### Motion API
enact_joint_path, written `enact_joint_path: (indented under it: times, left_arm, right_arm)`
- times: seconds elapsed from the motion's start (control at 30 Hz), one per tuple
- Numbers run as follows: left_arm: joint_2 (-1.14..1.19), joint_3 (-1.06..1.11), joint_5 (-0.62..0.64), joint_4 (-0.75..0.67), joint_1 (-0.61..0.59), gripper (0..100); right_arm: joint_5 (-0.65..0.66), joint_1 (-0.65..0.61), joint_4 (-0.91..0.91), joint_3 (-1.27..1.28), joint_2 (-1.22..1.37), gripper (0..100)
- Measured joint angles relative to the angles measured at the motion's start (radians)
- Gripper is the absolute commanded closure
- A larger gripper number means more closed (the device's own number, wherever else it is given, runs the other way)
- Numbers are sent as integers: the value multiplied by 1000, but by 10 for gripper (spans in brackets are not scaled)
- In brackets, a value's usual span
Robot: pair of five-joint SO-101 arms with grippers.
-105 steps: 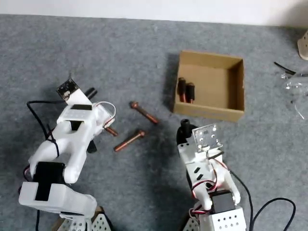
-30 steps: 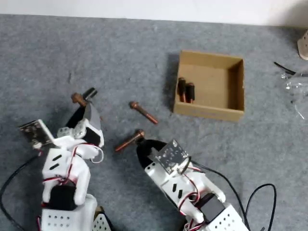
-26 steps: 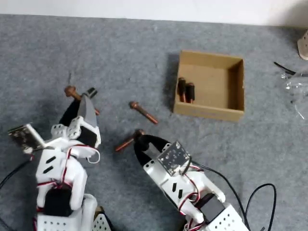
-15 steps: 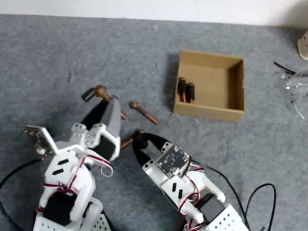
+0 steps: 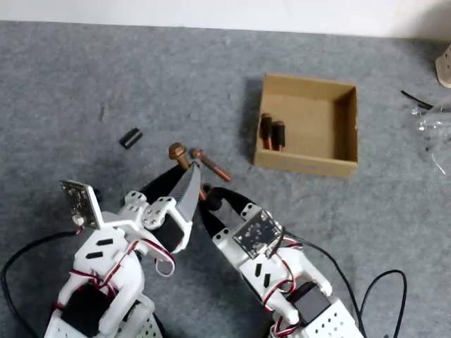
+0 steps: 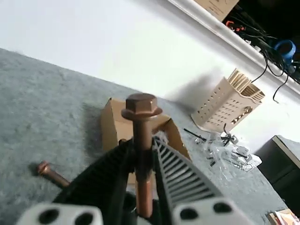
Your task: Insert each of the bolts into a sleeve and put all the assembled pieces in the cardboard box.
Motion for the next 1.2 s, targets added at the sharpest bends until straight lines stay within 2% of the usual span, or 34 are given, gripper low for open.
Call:
enact_joint_path:
  times: [0.23,0.43,0.6,1.03,1.2]
  left_arm:
    - [0,87,0,-25,-3,995]
    - [-6,224,0,-213,-6,995]
    - [0,249,0,-333,0,995]
    - [2,265,0,-365,-5,995]
    - [0,327,0,-459,0,995]
  right_arm:
    - [3,11,-5,0,2,995]
    - [6,11,-3,0,2,995]
    - [8,6,-5,0,0,995]
    - [8,8,-5,0,0,995]
    - [8,9,-5,0,0,995]
